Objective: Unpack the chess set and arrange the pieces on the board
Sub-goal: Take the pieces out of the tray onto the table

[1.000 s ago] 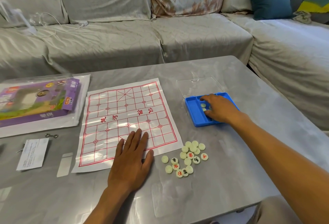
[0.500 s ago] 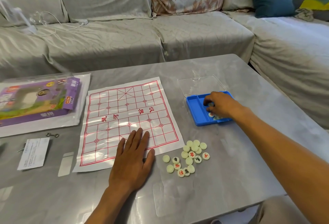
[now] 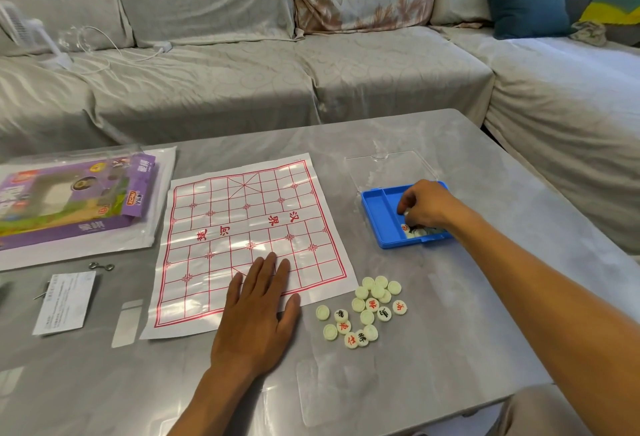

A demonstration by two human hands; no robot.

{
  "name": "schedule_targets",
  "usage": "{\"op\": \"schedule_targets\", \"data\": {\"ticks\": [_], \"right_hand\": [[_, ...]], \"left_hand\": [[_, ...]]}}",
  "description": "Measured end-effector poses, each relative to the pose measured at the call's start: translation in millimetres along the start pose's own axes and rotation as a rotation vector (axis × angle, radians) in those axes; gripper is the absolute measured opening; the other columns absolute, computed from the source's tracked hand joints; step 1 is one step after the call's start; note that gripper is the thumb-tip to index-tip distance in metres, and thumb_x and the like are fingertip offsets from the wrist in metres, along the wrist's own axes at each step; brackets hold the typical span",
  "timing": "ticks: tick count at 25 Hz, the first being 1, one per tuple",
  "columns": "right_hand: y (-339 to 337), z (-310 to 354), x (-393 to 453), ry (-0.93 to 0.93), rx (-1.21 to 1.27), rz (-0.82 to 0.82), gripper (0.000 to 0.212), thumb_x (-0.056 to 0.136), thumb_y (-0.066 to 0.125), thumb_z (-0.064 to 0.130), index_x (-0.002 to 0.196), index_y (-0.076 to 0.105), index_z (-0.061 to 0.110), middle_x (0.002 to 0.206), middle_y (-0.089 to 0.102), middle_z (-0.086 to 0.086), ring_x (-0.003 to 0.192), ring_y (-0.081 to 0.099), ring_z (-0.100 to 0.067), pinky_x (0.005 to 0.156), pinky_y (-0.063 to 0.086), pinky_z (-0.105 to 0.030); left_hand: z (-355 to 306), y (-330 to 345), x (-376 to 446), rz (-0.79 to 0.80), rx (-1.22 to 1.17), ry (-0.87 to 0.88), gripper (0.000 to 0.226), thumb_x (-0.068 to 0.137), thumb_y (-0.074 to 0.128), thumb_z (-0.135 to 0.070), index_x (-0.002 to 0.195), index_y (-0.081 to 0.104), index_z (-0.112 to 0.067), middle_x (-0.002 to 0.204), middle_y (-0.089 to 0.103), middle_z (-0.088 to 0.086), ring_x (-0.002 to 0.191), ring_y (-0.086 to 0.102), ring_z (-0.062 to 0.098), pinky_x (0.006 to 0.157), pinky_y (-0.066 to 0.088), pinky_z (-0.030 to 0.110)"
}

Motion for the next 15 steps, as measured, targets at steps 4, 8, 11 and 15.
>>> {"op": "schedule_targets", "data": {"ticks": [4, 8, 11, 15], "right_hand": [[-7.6, -4.2, -4.3, 0.042, 0.209, -0.085, 0.02, 0.075, 0.074, 0.002, 0.085, 0.07, 0.019, 0.087, 0.069, -0.004, 0.069, 0.066, -0.016, 0.058, 0.054, -0.026], [-23.9, 13.1, -38.8, -0.022, 0.379, -0.083, 0.019, 0.077, 0.075, 0.003, 0.089, 0.071, 0.016, 0.089, 0.067, 0.001, 0.062, 0.068, -0.013, 0.049, 0.048, -0.017], [2.1, 33.3, -91.3, -0.113, 0.385, 0.076, 0.022, 0.074, 0.076, 0.005, 0.088, 0.073, 0.022, 0.085, 0.066, 0.007, 0.064, 0.066, -0.009, 0.055, 0.049, -0.014], [49.8, 38.4, -124.7, -0.163, 0.197, 0.209, 0.025, 0.075, 0.078, 0.02, 0.093, 0.068, 0.034, 0.097, 0.063, 0.012, 0.077, 0.062, -0.006, 0.063, 0.051, -0.016]], "left_hand": [[-0.2, -0.2, -0.2, 0.008, 0.014, -0.003, 0.09, 0.066, -0.03, -0.077, 0.147, -0.011, -0.041, 0.155, -0.02, -0.015, 0.144, -0.018, 0.009, 0.118, -0.011, 0.036], [1.3, 2.0, 0.7, -0.001, 0.011, 0.003, 0.083, 0.073, -0.023, -0.075, 0.147, -0.008, -0.041, 0.156, -0.015, -0.014, 0.145, -0.015, 0.009, 0.118, -0.009, 0.035], [2.4, 3.0, 0.4, -0.005, 0.025, 0.009, 0.083, 0.074, -0.022, -0.073, 0.149, -0.007, -0.04, 0.156, -0.016, -0.014, 0.145, -0.014, 0.01, 0.119, -0.008, 0.037], [2.0, 3.5, 0.8, -0.003, 0.04, 0.014, 0.081, 0.077, -0.018, -0.072, 0.15, -0.007, -0.039, 0.156, -0.017, -0.014, 0.145, -0.015, 0.01, 0.119, -0.009, 0.036]]}}
Point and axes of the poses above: each hand's wrist, its own x-axis towards the middle knuckle, its own y-axis out of the palm, z = x × y, the point moved 3 cm from there along x, towards the middle knuckle
